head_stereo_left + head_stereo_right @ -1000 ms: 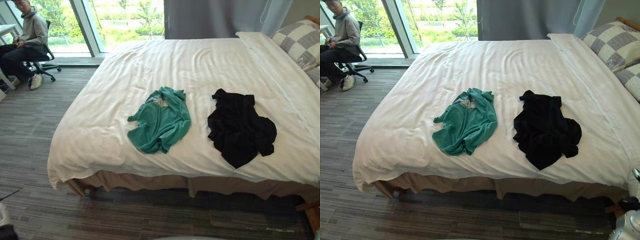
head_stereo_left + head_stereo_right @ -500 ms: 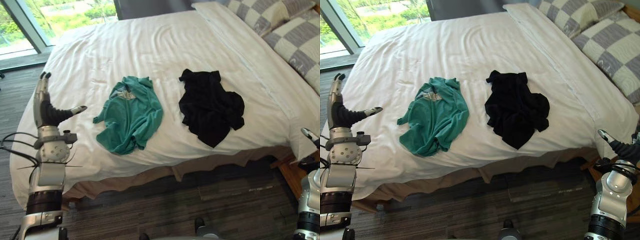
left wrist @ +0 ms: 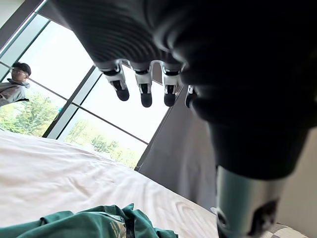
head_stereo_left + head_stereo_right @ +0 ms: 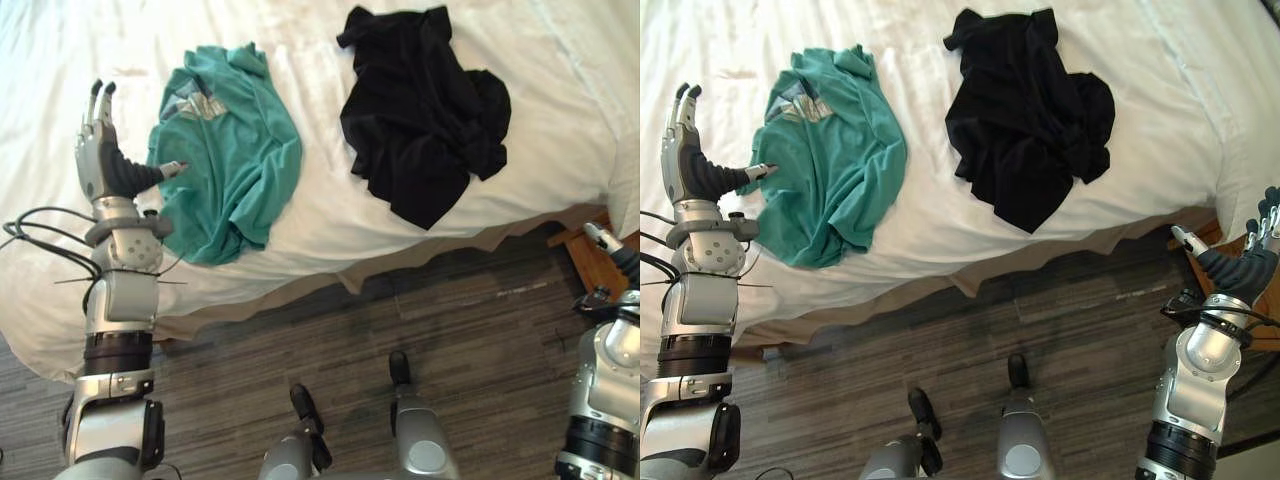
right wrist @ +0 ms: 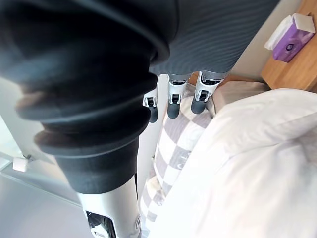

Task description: Tidy the bed and pick cloth on bed and put in laundry

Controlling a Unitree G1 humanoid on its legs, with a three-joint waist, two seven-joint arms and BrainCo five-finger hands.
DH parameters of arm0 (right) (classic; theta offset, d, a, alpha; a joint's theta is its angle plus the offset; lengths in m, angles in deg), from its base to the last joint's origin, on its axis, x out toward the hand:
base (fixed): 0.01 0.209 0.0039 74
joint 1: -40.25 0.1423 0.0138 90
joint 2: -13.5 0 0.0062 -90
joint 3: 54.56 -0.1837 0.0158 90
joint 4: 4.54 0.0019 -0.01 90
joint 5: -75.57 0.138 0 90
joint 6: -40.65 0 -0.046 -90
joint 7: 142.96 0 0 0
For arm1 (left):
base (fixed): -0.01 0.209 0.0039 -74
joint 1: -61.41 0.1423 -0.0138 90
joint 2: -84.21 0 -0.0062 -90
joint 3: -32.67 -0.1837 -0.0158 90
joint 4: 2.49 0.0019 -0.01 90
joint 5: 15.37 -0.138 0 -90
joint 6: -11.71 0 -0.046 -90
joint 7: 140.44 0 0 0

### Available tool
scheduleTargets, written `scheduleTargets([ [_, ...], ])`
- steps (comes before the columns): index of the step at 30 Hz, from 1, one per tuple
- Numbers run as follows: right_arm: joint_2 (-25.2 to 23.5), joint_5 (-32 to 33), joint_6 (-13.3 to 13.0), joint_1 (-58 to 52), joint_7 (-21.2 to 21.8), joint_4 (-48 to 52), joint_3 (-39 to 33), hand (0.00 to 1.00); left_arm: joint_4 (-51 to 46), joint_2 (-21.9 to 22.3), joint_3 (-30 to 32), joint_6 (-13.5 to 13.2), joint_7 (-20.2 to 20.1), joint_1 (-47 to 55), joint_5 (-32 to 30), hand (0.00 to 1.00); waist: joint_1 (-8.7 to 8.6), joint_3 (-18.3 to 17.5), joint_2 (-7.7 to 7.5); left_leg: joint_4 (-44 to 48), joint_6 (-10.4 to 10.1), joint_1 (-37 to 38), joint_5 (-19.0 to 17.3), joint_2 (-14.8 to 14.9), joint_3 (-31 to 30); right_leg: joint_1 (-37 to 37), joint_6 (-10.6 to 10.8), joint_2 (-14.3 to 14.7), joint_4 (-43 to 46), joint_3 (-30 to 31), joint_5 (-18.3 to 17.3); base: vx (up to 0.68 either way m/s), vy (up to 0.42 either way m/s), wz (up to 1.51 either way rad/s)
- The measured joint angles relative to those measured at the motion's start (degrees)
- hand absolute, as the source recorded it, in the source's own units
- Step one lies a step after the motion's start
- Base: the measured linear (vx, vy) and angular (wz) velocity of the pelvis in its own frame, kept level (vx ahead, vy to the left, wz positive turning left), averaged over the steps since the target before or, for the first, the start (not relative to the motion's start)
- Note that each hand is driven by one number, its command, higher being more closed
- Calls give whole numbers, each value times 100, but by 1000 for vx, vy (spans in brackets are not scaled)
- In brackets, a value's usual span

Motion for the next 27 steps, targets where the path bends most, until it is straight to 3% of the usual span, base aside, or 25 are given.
scheduleTargets([
  [7,-238,8,-55,-146,-20,747,66,0,-56,359,96,130,-134,-193,-122,0,25,342,-34,27,13,-222,19,22,178,-385,0,-19,217,118,-3,-6,0,-7],
  [13,-327,10,-88,-17,-72,1211,301,0,832,809,-41,130,-331,-604,-109,0,37,653,-137,215,7,-587,14,60,528,-882,-1,-37,440,319,1,-14,5,-13],
  [20,-295,80,-224,487,-165,1390,310,0,1837,941,9,-50,-302,-1263,-77,0,69,882,-237,464,5,-1014,10,160,1039,-1350,-22,2,507,471,89,7,-14,-9],
  [21,-262,161,-239,610,-199,1390,312,0,2036,951,30,-132,-288,-1396,-30,100,115,918,-237,503,6,-1021,9,183,1150,-1354,-22,6,507,484,100,-8,-11,-6],
  [27,-95,367,-300,1195,-262,1599,322,0,2293,962,327,-512,-217,-1514,-1,100,204,921,-242,618,28,-1266,-4,247,1376,-1502,34,50,261,590,330,-17,-13,-8],
])
